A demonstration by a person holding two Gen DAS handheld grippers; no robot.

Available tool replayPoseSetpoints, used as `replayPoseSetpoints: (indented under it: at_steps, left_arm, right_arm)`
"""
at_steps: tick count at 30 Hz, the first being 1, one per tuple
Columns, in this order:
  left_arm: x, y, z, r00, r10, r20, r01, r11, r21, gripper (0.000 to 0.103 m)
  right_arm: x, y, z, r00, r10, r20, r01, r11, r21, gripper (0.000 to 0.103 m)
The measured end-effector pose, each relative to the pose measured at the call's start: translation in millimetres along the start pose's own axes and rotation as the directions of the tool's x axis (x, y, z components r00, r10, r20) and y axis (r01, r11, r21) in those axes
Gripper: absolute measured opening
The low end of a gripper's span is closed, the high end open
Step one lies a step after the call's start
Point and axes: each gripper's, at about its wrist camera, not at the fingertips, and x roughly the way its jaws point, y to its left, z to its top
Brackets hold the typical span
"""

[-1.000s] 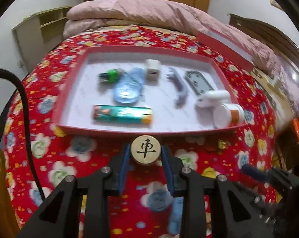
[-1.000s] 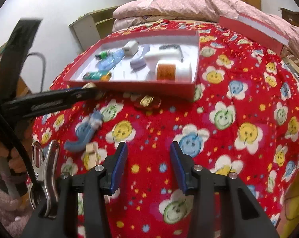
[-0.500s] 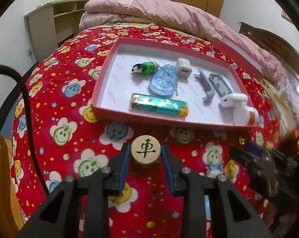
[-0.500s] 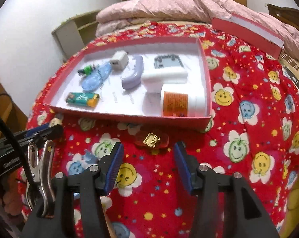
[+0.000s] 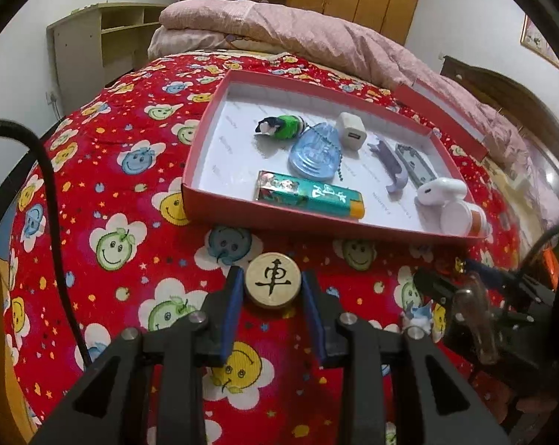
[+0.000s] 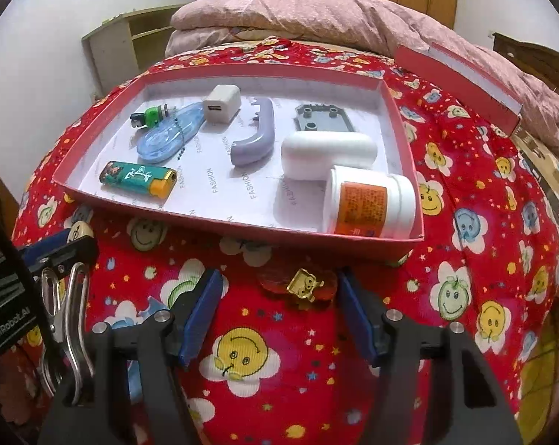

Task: Organize rigid objects
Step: 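Grasp wooden chess piece with left tool while right tool approaches gold charm, then close right tool on red-and-gold charm while left tool holds chess piece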

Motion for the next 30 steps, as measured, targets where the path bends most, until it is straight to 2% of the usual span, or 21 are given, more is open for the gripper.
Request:
replayPoseSetpoints:
  at_steps: [6, 13, 18, 26, 30]
  left_arm:
    - [-0.8, -0.1, -1.9, 1.000, -0.003, 0.015, 0.003, 1.000, 0.010, 0.033]
    - [-1.2, 2.9, 1.7, 1.000, -0.022, -0.004, 0.022, 1.000, -0.009, 0.033]
    - [-6.5, 5.4, 5.2, 0.999, -0.028, -0.016, 0.028, 0.999, -0.036, 0.033]
    - [-30.7, -6.2, 17.5, 1.000, 0.011, 0.028, -0.011, 1.000, -0.016, 0.033]
    - [-35.1, -18.2, 30.7, 0.999, -0.011, 0.040, 0.010, 1.000, 0.008, 0.033]
  right_arm:
    - [-2.7, 10.6, -1.2, 1.000, 0.003, 0.015, -0.003, 0.999, -0.035, 0.042]
    - [-3.5, 11.0, -0.7, 1.000, 0.019, 0.015, -0.018, 0.999, -0.047, 0.042]
    - [-8.2, 8.1, -1.1, 0.996, 0.086, 0.008, -0.085, 0.995, -0.053, 0.041]
    - [-21.7, 6.3, -3.1, 0.985, 0.172, 0.028, -0.169, 0.982, -0.085, 0.041]
    - [-28.4, 0.9, 4.7, 0.979, 0.200, 0.048, -0.195, 0.977, -0.092, 0.042]
